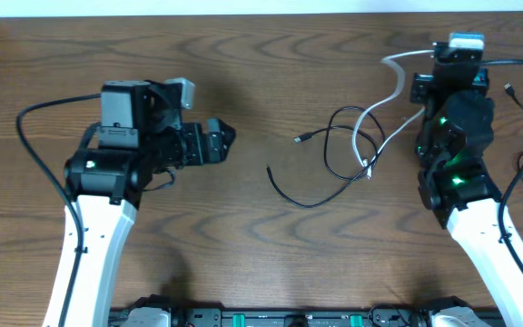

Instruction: Untangle cables

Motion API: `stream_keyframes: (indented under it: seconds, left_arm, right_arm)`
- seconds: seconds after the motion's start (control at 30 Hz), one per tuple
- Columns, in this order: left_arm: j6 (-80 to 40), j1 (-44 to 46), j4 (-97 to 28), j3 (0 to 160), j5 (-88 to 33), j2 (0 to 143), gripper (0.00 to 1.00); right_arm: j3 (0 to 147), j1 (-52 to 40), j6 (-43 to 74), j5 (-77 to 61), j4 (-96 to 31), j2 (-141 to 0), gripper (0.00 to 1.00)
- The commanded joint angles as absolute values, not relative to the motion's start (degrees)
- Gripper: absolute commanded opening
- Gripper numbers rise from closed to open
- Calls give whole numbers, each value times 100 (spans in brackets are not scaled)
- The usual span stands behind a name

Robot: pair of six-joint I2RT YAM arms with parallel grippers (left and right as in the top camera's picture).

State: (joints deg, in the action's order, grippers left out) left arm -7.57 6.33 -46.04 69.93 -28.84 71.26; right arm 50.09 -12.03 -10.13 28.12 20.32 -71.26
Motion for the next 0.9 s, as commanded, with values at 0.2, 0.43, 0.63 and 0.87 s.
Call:
stream_keyframes:
  seconds: [0.2, 0.43, 0.63, 0.87]
  left_arm:
    - [95, 1599, -4515, 6954, -2978, 7979, 98]
    - [1616, 2539, -4016, 6954, -2827, 9013, 98]
    - [2622, 3240, -2751, 6954, -2582, 9968, 98]
    - [2936, 4003, -1516, 6954, -2263, 10814, 98]
  right_arm:
    - [5035, -1026, -773, 3135, 1669, -7137, 1]
    - [5035, -1015, -709, 2985, 1374, -7137, 1]
    - [5035, -1015, -556, 2718, 1256, -7137, 1]
    - [5035, -1015, -556, 2635, 1107, -7137, 1]
